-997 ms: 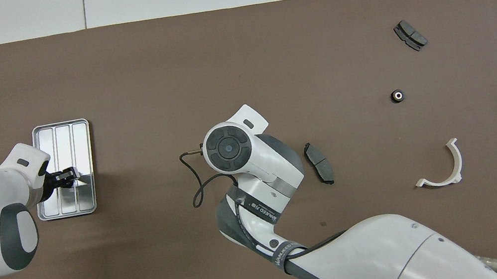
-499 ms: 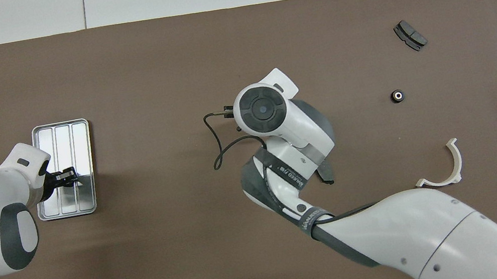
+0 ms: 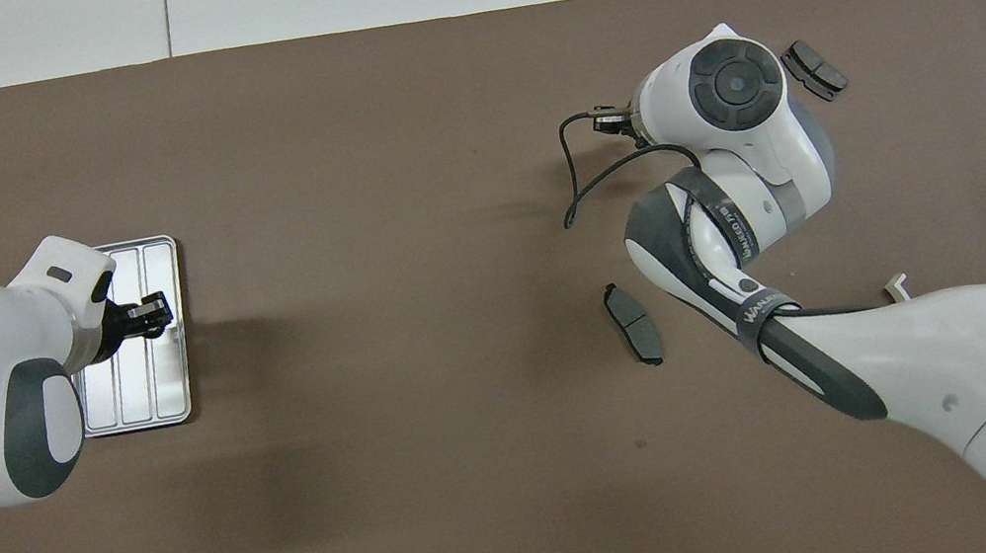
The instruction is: Place bearing gear from tray to pile
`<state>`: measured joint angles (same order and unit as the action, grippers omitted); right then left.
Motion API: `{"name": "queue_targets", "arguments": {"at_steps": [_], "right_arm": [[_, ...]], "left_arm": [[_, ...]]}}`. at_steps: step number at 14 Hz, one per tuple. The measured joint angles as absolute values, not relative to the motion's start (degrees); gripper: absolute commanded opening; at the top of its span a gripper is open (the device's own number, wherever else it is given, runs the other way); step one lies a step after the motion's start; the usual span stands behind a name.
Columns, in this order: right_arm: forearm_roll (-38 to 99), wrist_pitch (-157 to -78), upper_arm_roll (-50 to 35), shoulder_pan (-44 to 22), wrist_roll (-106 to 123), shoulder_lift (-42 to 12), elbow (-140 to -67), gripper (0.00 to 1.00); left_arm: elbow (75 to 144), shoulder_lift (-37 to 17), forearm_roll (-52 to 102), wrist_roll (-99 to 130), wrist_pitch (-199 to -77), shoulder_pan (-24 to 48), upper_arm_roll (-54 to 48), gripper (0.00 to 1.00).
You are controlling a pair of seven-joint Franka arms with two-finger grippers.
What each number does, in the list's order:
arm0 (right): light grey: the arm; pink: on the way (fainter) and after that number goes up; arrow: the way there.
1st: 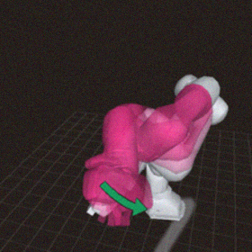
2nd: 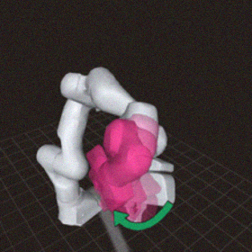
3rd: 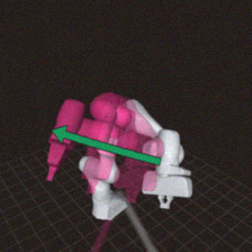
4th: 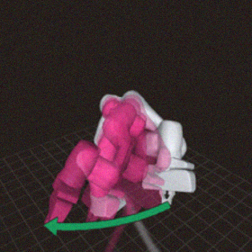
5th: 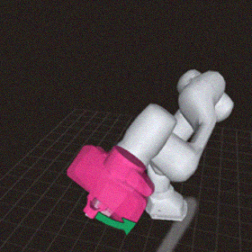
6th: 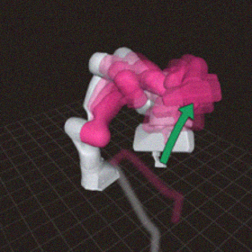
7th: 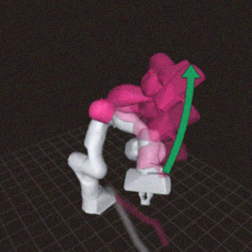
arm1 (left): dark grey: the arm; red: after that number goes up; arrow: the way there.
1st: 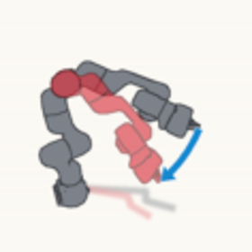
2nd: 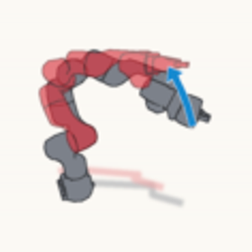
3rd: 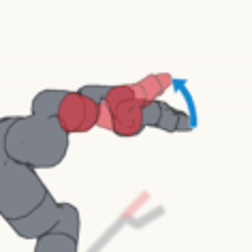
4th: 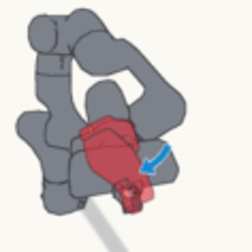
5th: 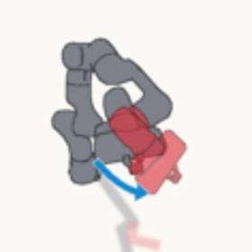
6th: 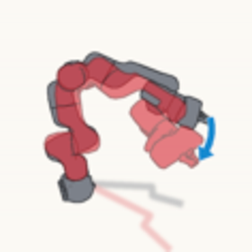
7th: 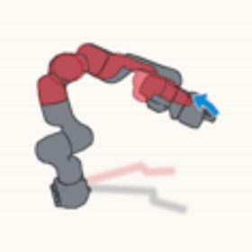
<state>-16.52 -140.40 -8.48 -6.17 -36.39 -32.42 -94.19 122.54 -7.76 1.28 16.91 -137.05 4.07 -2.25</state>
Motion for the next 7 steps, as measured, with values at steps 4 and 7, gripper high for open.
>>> {"name": "queue_targets", "arguments": {"at_steps": [4, 7], "right_arm": [[-16.52, -141.70, -8.51, -3.68, -35.96, -32.58, -95.84, 0.33], [-16.52, -141.81, -8.52, -3.29, -35.96, -32.57, -95.86, 0.90]], "left_arm": [[119.47, -9.30, 1.28, 32.96, -134.89, 13.07, -2.44, 0.12], [118.58, -10.43, 1.28, 45.42, -134.97, 20.89, -2.58, 0.12]]}}
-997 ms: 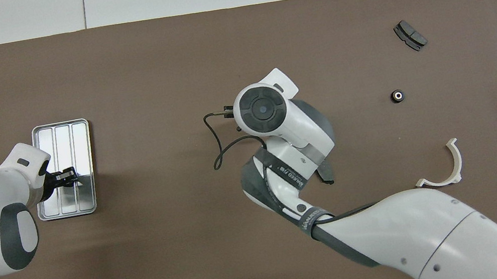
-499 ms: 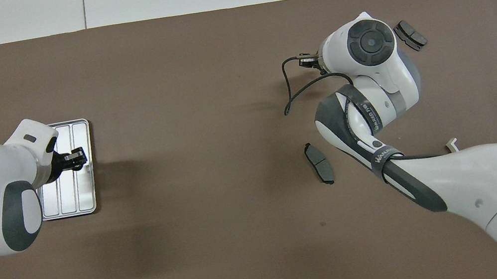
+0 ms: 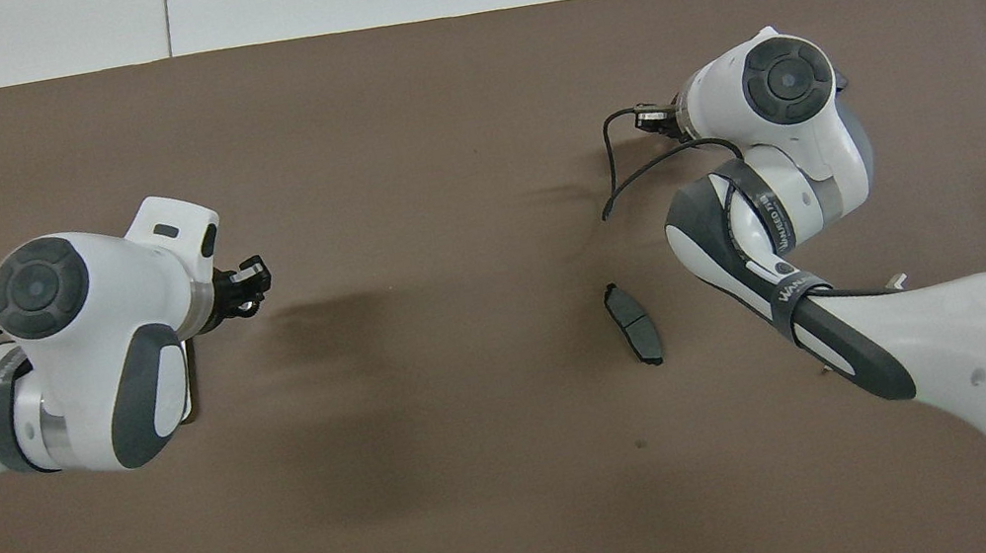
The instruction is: Place bearing gear from tray to pile
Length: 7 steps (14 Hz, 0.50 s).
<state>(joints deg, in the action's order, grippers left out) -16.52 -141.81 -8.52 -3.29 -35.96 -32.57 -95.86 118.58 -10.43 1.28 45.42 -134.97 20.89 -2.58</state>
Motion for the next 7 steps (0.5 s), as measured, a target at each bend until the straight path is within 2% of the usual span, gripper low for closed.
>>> {"name": "queue_targets", "arguments": {"at_steps": [1, 4, 6, 7], "right_arm": [[-16.52, -141.83, -8.53, -3.29, -35.96, -32.54, -95.85, 1.00], [-16.52, -141.56, -8.53, -3.09, -35.96, -31.37, -95.79, 1.00], [-16.52, -138.96, -8.62, -2.85, -35.96, -29.22, -95.74, 1.00], [-16.52, -137.31, -8.81, -2.86, -35.96, -27.91, -95.74, 1.00]], "left_arm": [[117.35, -11.45, 1.28, 49.22, -134.98, 23.47, -2.60, 0.12], [111.10, -16.39, 1.28, 57.23, -135.03, 29.77, -2.66, 0.16], [107.71, -19.22, 1.28, 58.32, -135.03, 32.15, -2.71, 0.26], [106.77, -20.06, 1.28, 58.34, -135.03, 32.85, -2.71, 0.37]]}}
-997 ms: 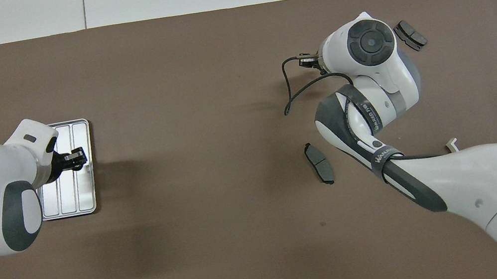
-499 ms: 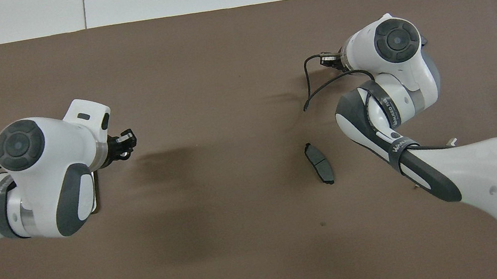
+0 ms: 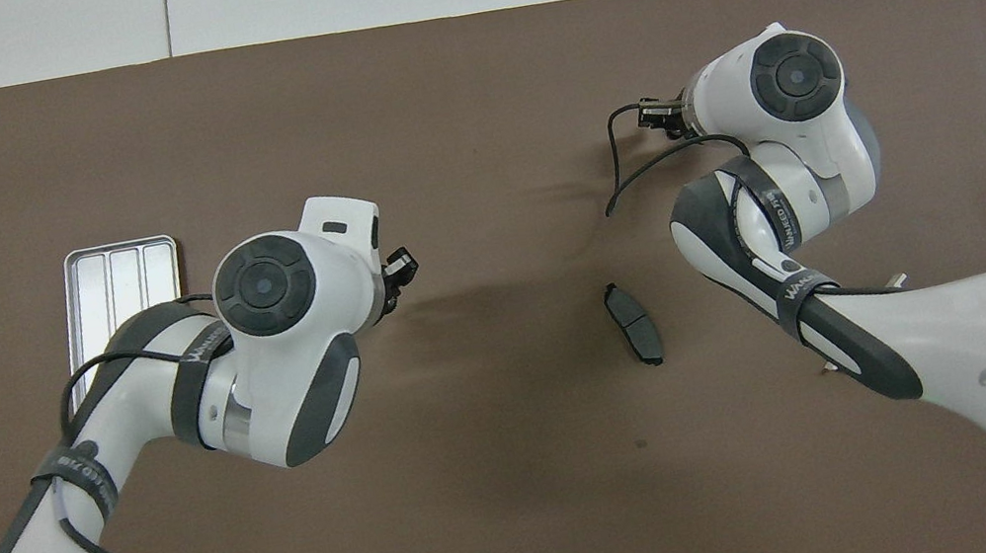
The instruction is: Place bearing gear from tray to pile
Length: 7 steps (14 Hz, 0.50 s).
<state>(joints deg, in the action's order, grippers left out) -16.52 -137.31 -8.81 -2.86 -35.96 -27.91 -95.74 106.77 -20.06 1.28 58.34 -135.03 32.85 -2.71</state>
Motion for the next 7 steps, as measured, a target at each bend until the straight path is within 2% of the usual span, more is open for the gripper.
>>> {"name": "queue_targets", "arguments": {"at_steps": [2, 3, 7], "right_arm": [[-16.40, -133.21, -10.06, -2.88, -35.96, -25.26, -95.77, 1.00], [-16.14, -130.93, -11.07, -2.92, -35.96, -23.99, -95.78, 1.00], [-13.53, -123.35, -14.62, -3.24, -35.97, -19.60, -95.96, 1.00]], "left_arm": [[106.13, -20.91, 1.28, 58.34, -135.06, 33.71, -2.71, 0.59], [106.08, -21.10, 1.28, 58.34, -135.08, 33.94, -2.69, 0.64], [106.06, -21.19, 0.18, 58.34, -134.83, 33.95, -1.97, 0.73]]}}
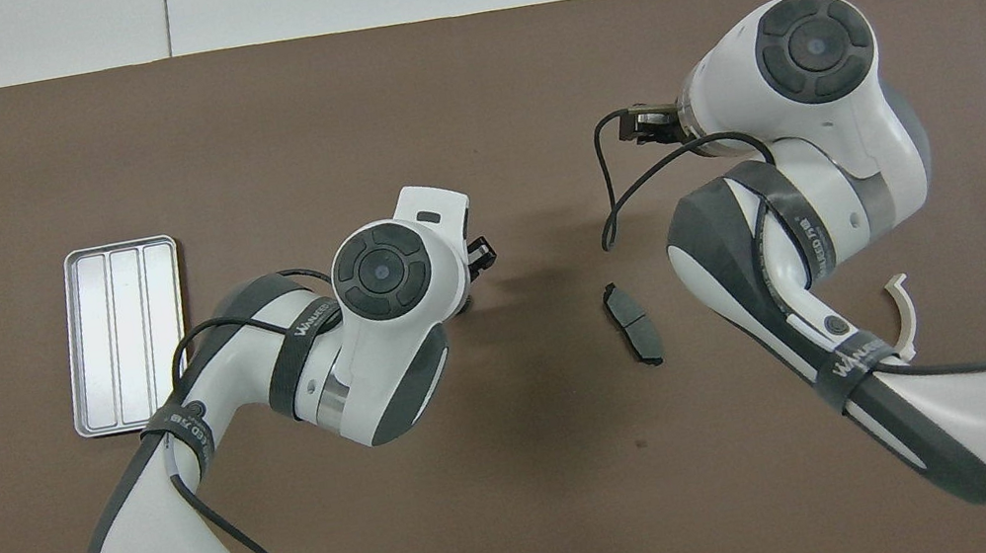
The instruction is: Place bearing gear from tray to pile
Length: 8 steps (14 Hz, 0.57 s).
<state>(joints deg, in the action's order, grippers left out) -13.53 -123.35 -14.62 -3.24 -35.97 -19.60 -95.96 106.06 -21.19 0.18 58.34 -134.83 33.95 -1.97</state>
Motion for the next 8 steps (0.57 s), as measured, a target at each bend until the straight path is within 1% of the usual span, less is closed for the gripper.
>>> {"name": "queue_targets", "arguments": {"at_steps": [1, 3, 4, 5, 6, 8], "right_arm": [[-12.17, -122.12, -15.43, -3.38, -35.96, -18.71, -95.98, 1.00], [-9.97, -120.74, -16.99, -3.71, -35.97, -17.47, -96.02, 1.00], [-9.06, -120.42, -17.77, -4.03, -35.96, -17.11, -96.03, 1.00], [-8.34, -120.35, -18.45, -4.62, -35.96, -16.96, -96.05, 1.00], [-7.96, -120.35, -18.79, -5.52, -35.97, -16.96, -96.09, 1.00], [-7.87, -120.35, -18.94, -8.03, -36.62, -16.98, -96.30, 1.00]], "left_arm": [[105.99, -21.19, -0.70, 58.33, -134.27, 33.54, -1.65, 0.75], [105.33, -20.93, -2.10, 57.22, -133.07, 30.98, -1.28, 0.76], [104.73, -20.21, -2.36, 54.77, -131.59, 28.64, -1.19, 0.76], [104.14, -18.78, -2.37, 50.70, -129.10, 25.60, -1.13, 0.79], [103.71, -16.90, -2.37, 46.23, -126.08, 22.64, -1.09, 0.84], [103.57, -12.24, -2.37, 36.81, -119.81, 16.63, -0.99, 0.99]]}}
